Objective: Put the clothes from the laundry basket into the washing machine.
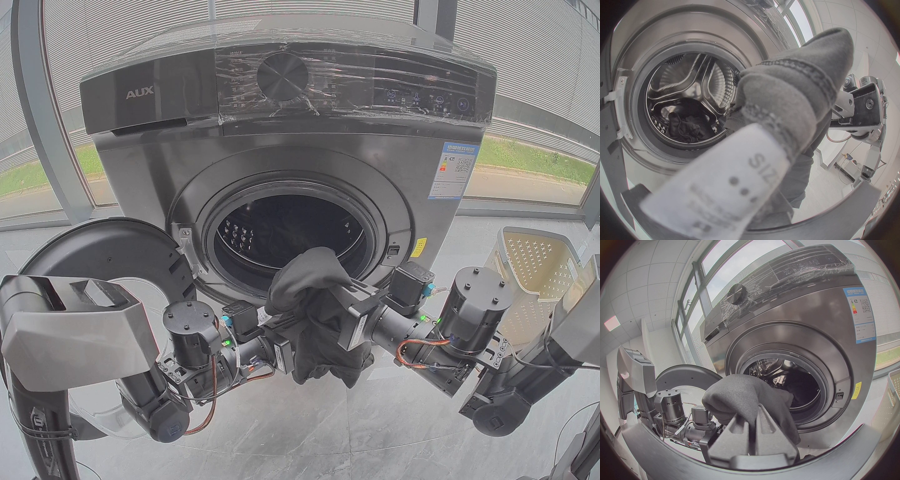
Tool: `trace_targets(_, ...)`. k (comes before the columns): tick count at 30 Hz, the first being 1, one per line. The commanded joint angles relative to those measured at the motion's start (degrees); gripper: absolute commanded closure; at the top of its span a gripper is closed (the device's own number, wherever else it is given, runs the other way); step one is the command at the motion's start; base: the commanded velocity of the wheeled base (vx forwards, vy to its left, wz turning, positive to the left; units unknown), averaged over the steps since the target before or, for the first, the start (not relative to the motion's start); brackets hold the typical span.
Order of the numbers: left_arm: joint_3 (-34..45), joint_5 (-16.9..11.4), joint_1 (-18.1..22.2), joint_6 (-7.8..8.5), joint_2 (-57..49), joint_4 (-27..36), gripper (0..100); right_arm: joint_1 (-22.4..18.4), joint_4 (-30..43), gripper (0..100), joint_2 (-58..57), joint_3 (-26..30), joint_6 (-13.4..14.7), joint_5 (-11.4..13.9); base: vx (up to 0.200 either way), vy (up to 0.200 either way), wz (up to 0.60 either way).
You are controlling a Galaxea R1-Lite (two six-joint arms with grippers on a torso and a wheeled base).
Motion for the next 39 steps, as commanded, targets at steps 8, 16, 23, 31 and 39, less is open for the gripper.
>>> trace_targets(8,4.27,0.4,-0.07,0.45,-5.52,-0.03,100,-0.65,-0.01,100,-0.07,0.89,0.81,-0.19,0.0,0.0,0.0)
trace_targets(16,10.6,1.02,-0.33,0.63,-13.25,0.06,100,-1.09,0.34,100,-0.24,0.63,0.63,-0.19,0.0,0.0,0.0)
trace_targets(23,13.15,1.11,-2.44,0.54,-18.26,0.23,100,-1.09,0.34,100,-0.68,0.45,0.72,-0.19,0.0,0.0,0.0)
trace_targets(31,13.77,2.07,-2.7,0.63,-19.93,0.06,100,-1.09,0.16,100,-1.3,0.36,0.72,-0.19,0.0,0.0,0.0)
trace_targets(39,15.79,2.07,-2.88,0.63,-24.59,0.06,100,-3.9,0.34,100,-3.23,0.89,0.81,-0.19,0.0,0.0,0.0)
